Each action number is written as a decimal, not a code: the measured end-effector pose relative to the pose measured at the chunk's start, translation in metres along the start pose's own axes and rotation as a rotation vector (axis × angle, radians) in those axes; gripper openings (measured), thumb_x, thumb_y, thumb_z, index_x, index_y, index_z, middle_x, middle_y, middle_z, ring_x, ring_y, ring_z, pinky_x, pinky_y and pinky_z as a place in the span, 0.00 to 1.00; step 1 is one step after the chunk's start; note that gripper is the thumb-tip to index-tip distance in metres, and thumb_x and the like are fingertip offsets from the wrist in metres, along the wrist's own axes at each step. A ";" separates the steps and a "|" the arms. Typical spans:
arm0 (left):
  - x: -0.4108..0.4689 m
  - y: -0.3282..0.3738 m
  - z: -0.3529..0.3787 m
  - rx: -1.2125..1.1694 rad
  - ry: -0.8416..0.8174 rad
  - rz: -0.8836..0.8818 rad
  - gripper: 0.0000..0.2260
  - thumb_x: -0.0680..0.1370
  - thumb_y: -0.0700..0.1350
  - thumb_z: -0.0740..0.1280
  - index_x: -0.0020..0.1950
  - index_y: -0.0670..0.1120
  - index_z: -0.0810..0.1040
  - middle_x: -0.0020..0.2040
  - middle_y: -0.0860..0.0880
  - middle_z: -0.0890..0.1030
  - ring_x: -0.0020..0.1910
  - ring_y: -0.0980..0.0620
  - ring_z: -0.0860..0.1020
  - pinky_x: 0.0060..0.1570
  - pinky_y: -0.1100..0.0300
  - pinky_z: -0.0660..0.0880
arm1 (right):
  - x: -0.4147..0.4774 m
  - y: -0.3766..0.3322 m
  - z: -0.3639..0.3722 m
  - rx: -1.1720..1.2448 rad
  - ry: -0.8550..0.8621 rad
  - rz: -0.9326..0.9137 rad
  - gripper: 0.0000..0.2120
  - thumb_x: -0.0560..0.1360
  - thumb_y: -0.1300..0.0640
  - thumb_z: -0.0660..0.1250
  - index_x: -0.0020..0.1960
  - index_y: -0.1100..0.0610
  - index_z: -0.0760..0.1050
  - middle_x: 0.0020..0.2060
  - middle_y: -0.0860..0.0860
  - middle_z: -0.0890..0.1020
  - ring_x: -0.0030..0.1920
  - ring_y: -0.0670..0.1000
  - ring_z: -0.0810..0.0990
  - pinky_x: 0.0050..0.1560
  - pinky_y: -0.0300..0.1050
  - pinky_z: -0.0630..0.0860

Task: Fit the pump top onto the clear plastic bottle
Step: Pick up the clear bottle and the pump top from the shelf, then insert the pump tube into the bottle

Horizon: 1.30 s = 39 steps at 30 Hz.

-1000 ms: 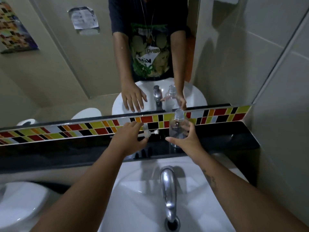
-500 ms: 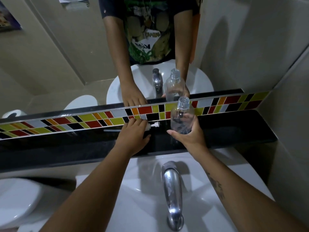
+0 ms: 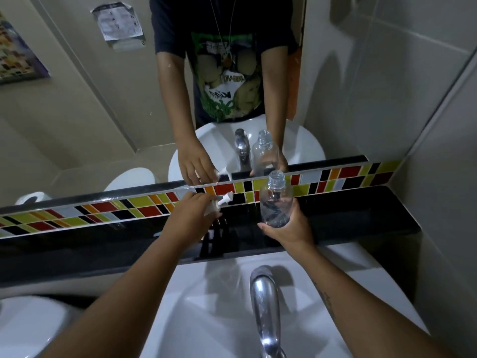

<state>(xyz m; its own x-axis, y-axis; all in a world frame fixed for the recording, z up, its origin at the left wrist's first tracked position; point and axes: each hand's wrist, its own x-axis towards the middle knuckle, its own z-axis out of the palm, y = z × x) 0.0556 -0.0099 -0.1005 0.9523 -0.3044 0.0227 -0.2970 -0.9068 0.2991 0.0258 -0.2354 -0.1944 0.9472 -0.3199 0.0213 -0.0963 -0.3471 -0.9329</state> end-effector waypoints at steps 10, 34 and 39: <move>-0.004 0.032 -0.116 -0.423 0.262 0.016 0.15 0.76 0.55 0.74 0.57 0.49 0.76 0.55 0.51 0.81 0.56 0.49 0.80 0.56 0.51 0.78 | 0.000 0.002 0.001 0.000 -0.011 0.023 0.34 0.57 0.53 0.83 0.55 0.45 0.67 0.57 0.50 0.79 0.55 0.52 0.80 0.53 0.47 0.78; 0.002 0.096 -0.121 -1.299 0.350 0.041 0.26 0.74 0.52 0.70 0.70 0.44 0.75 0.67 0.49 0.83 0.70 0.51 0.79 0.61 0.52 0.76 | -0.003 0.002 -0.003 0.050 -0.023 -0.023 0.37 0.59 0.54 0.83 0.63 0.54 0.69 0.56 0.50 0.80 0.56 0.50 0.79 0.50 0.34 0.73; 0.010 0.098 -0.109 -1.283 0.327 0.014 0.19 0.76 0.49 0.70 0.66 0.46 0.76 0.61 0.52 0.86 0.65 0.56 0.81 0.59 0.53 0.76 | -0.003 0.002 -0.003 0.081 -0.032 -0.020 0.38 0.59 0.55 0.83 0.64 0.54 0.69 0.56 0.49 0.80 0.57 0.49 0.79 0.49 0.29 0.71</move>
<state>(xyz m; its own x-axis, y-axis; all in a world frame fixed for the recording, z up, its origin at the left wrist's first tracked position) 0.0433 -0.0701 0.0329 0.9764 -0.0633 0.2064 -0.2021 0.0679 0.9770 0.0218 -0.2377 -0.1953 0.9580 -0.2852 0.0297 -0.0536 -0.2799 -0.9585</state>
